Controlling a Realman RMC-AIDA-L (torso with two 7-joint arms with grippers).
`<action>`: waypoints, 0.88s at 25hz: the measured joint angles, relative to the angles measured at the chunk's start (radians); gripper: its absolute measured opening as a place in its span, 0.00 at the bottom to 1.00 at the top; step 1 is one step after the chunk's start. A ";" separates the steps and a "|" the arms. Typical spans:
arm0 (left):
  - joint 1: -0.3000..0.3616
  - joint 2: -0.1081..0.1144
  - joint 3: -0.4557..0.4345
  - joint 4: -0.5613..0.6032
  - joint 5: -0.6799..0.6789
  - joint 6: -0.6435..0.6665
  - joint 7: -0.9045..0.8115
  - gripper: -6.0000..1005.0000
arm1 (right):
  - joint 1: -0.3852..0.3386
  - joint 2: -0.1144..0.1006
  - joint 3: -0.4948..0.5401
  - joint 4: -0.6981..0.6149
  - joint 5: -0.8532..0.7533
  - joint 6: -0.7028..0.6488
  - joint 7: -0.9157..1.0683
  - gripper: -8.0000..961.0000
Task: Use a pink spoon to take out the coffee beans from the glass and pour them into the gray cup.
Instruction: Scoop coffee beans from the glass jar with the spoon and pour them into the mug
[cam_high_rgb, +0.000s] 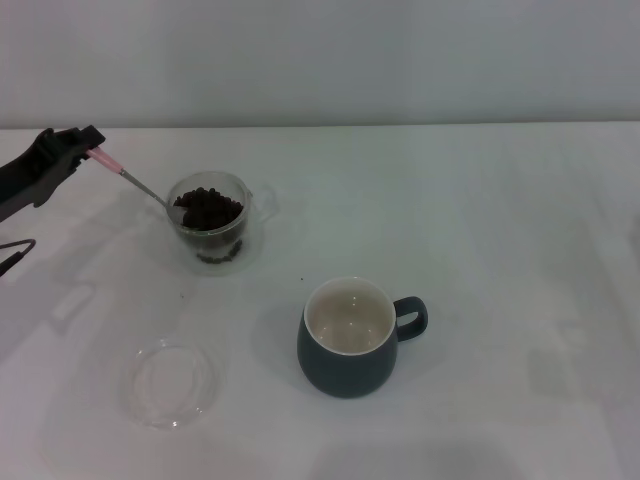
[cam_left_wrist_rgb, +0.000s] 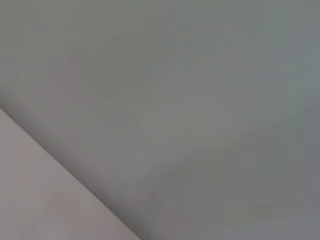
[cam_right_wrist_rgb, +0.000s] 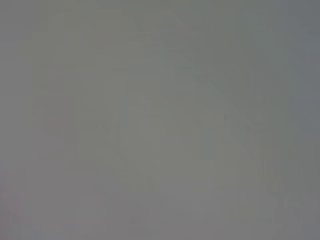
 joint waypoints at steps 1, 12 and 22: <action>0.002 0.000 0.000 0.000 -0.001 -0.002 0.001 0.13 | -0.002 0.000 0.000 0.003 0.000 -0.003 0.000 0.77; 0.026 0.001 0.000 0.000 -0.110 -0.097 0.134 0.13 | -0.019 -0.002 -0.014 0.026 -0.002 -0.055 0.000 0.77; 0.050 0.001 0.001 0.000 -0.155 -0.235 0.176 0.13 | -0.028 -0.002 -0.014 0.052 -0.001 -0.097 0.000 0.77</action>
